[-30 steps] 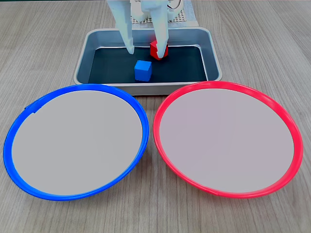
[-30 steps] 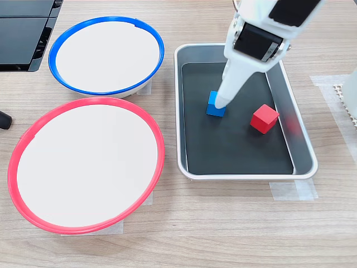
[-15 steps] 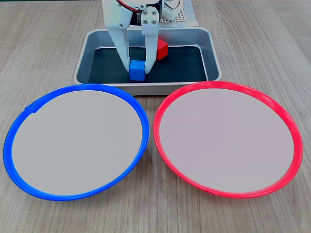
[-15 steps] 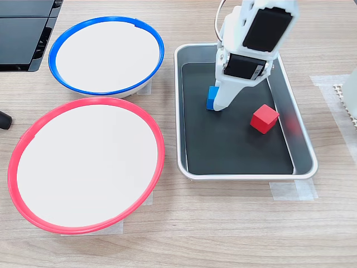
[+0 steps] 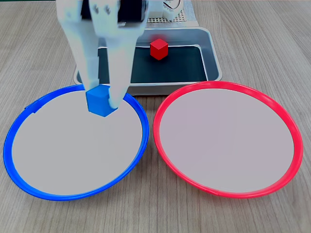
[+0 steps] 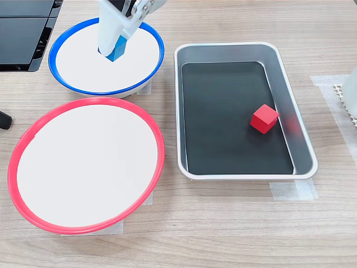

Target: Move two blocks tray to matching dishes

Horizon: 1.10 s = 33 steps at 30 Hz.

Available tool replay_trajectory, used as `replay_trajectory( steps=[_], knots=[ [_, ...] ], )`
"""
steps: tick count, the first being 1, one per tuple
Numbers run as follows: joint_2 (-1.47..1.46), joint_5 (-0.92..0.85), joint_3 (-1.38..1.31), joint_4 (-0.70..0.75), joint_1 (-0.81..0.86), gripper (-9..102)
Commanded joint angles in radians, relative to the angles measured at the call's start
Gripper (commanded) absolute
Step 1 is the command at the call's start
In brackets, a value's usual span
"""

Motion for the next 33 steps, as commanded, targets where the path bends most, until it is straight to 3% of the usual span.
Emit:
replay_trajectory(
  steps=[1, 4, 7, 9, 14, 19, 22, 26, 33],
  knots=[
    [-0.032, -0.08, -0.035, -0.057, 0.035, 0],
    [-0.048, -0.153, 0.006, -0.063, 0.06, 7],
    [-0.032, -0.207, 0.054, -0.061, 0.067, 23],
    [-0.011, -0.221, 0.075, -0.049, 0.067, 24],
    [0.103, -0.295, 0.127, 0.071, 0.054, 0],
    [0.275, -0.661, 0.163, 0.468, 0.054, 0],
    [0.397, -0.811, 0.264, 0.607, 0.034, 0],
    [0.528, -0.861, 0.494, 0.578, -0.064, 3],
    [0.583, -0.879, 0.678, 0.52, -0.224, 19]
  ],
)
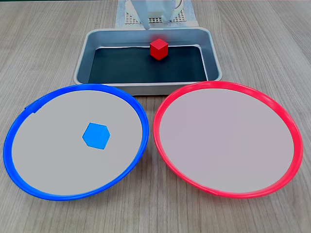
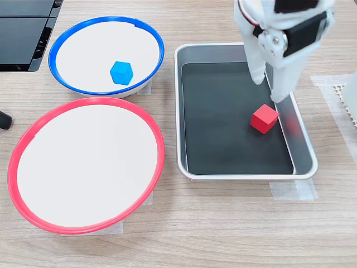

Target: Move two blocks tray to matching dishes

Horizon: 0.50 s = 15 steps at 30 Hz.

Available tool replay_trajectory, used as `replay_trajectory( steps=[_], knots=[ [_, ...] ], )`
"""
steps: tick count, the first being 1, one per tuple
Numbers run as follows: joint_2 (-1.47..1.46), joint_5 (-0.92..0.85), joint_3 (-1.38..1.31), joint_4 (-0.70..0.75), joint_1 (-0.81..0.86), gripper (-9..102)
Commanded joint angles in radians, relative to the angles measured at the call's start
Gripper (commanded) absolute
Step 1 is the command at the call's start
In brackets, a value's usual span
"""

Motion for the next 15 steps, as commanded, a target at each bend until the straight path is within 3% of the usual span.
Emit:
replay_trajectory(
  steps=[1, 8, 15],
  knots=[
    [0.038, -0.006, 0.049, -0.051, -0.064, 20],
    [0.051, 0.003, 0.189, -0.218, -0.121, 22],
    [0.043, -0.094, 0.229, -0.282, -0.025, 21]
  ],
)
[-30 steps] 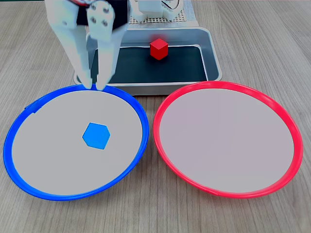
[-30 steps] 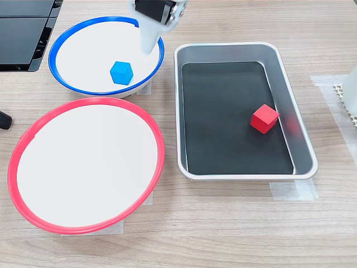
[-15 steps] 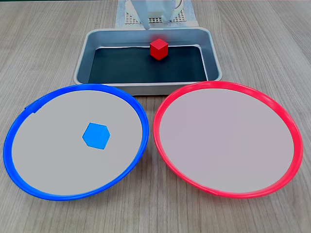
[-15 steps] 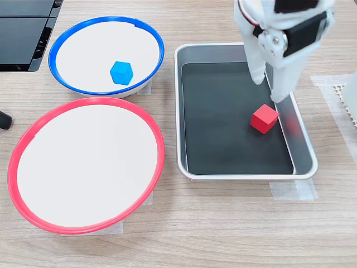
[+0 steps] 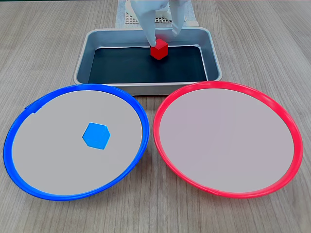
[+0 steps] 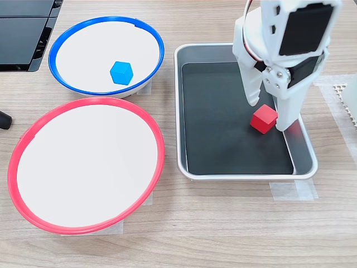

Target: Move two blocks tray to matching dishes

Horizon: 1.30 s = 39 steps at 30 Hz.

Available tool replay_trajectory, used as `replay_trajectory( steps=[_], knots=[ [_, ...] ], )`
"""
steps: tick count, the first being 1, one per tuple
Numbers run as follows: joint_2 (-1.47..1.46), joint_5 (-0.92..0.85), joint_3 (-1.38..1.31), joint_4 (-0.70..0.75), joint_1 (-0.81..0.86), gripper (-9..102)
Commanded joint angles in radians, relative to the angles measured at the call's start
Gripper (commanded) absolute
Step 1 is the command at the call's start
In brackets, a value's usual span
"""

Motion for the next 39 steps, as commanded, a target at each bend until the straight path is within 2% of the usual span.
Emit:
replay_trajectory(
  steps=[1, 6, 9, 14, 17, 19, 21, 23, 24, 26, 32, 39],
  knots=[
    [0.023, -0.049, 0.038, -0.055, 0.049, 21],
    [0.043, -0.114, 0.13, -0.149, 0.097, 20],
    [0.037, -0.121, 0.164, -0.206, 0.103, 15],
    [0.034, -0.075, 0.167, -0.224, 0.077, 0],
    [0.037, -0.026, 0.129, -0.198, 0.055, 0],
    [0.032, 0.077, 0.041, -0.147, 0.017, 0],
    [-0.003, 0.293, -0.12, -0.117, -0.051, 0],
    [-0.066, 0.52, -0.287, -0.141, -0.098, 0],
    [-0.146, 0.687, -0.434, -0.172, -0.118, 0],
    [-0.279, 0.857, -0.609, -0.244, -0.126, 0],
    [-0.563, 0.956, -0.85, -0.373, -0.112, 3],
    [-0.62, 0.948, -0.815, -0.505, -0.11, 25]
  ],
)
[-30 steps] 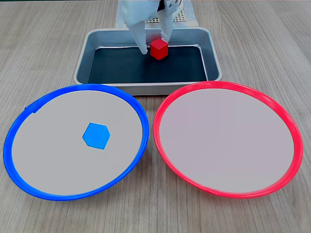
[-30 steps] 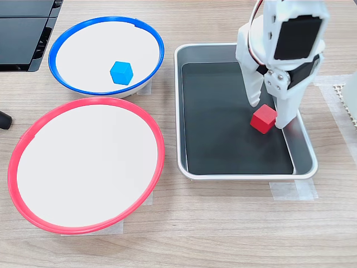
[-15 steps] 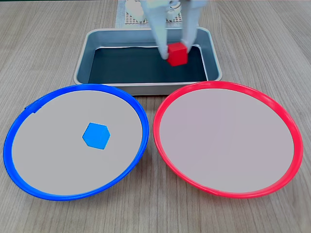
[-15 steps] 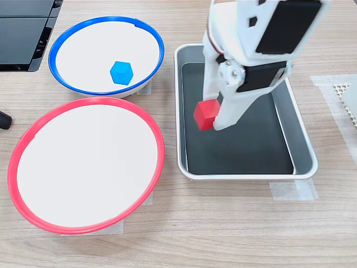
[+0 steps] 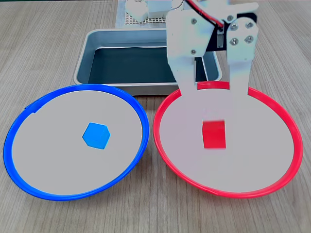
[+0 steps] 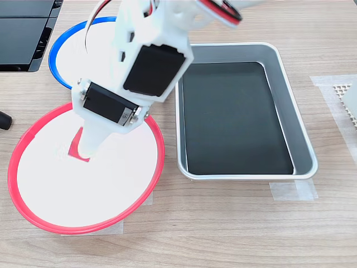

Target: Move two blocks tray to matching dishes

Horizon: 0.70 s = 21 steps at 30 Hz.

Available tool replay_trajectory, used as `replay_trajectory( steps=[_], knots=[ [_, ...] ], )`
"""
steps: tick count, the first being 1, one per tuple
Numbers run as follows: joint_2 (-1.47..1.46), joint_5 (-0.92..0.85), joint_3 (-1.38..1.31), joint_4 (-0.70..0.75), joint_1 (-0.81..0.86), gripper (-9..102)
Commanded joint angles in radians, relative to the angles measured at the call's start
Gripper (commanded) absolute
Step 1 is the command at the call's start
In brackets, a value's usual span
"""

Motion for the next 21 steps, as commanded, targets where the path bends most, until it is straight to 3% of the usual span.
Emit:
replay_trajectory(
  steps=[1, 3, 4, 6, 9, 14, 16, 18, 21],
  knots=[
    [0.014, -0.003, 0.0, -0.031, 0.0, 26],
    [0.046, 0.003, 0.021, -0.035, -0.002, 26],
    [0.092, 0.066, 0.051, -0.04, -0.002, 13],
    [0.199, 0.232, 0.121, -0.054, -0.003, 0],
    [0.431, 0.272, 0.325, -0.075, 0.006, 0],
    [0.971, 0.615, 0.95, -0.509, 0.063, 0],
    [1.163, 0.792, 1.164, -0.612, 0.101, 0],
    [1.345, 0.953, 1.342, -0.634, 0.137, 0],
    [1.615, 1.101, 1.546, -0.526, 0.172, 0]
  ],
)
